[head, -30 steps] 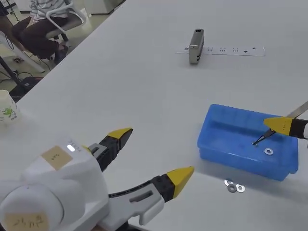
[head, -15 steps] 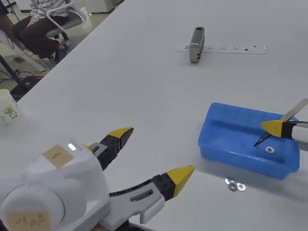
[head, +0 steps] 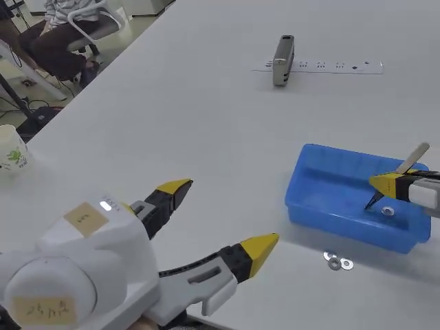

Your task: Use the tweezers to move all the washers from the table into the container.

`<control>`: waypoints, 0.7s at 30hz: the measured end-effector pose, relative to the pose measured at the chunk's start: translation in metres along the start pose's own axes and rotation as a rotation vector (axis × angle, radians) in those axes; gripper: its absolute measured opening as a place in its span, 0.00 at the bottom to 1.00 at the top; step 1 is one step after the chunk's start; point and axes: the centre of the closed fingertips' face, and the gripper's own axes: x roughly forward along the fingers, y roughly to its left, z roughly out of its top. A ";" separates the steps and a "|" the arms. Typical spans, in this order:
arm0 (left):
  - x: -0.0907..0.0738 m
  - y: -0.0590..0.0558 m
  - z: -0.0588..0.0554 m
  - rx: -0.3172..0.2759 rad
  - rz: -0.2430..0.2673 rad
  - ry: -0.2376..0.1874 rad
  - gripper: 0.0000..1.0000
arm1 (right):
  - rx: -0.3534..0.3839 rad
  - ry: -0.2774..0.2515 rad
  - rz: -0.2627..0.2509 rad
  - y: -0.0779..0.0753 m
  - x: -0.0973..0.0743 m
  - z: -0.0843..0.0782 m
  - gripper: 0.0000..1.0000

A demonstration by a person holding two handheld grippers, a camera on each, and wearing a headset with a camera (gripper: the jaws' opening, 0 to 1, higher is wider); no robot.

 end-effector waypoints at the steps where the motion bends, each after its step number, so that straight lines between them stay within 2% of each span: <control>1: 0.000 0.000 0.000 0.000 0.000 0.000 0.74 | -0.030 0.004 0.003 0.001 0.000 0.000 0.03; 4: 0.000 0.000 0.000 0.002 0.001 0.003 0.74 | -0.133 0.035 0.003 0.004 0.001 -0.004 0.03; 7: 0.000 0.000 0.000 0.003 0.001 0.003 0.74 | -0.276 0.037 0.012 0.012 0.002 -0.003 0.03; 8: 0.000 0.000 -0.001 0.003 0.001 0.003 0.74 | -0.293 0.038 0.011 0.013 0.002 -0.002 0.03; 11: 0.000 0.000 -0.001 0.004 0.001 0.004 0.74 | -0.410 0.041 0.018 0.021 0.003 0.000 0.03; 16: 0.000 0.001 -0.001 0.005 0.002 0.004 0.74 | -0.470 -0.012 0.038 0.036 -0.001 0.011 0.03; 21: 0.000 0.000 -0.001 0.004 0.002 0.003 0.73 | -0.542 -0.041 0.058 0.052 -0.009 0.018 0.03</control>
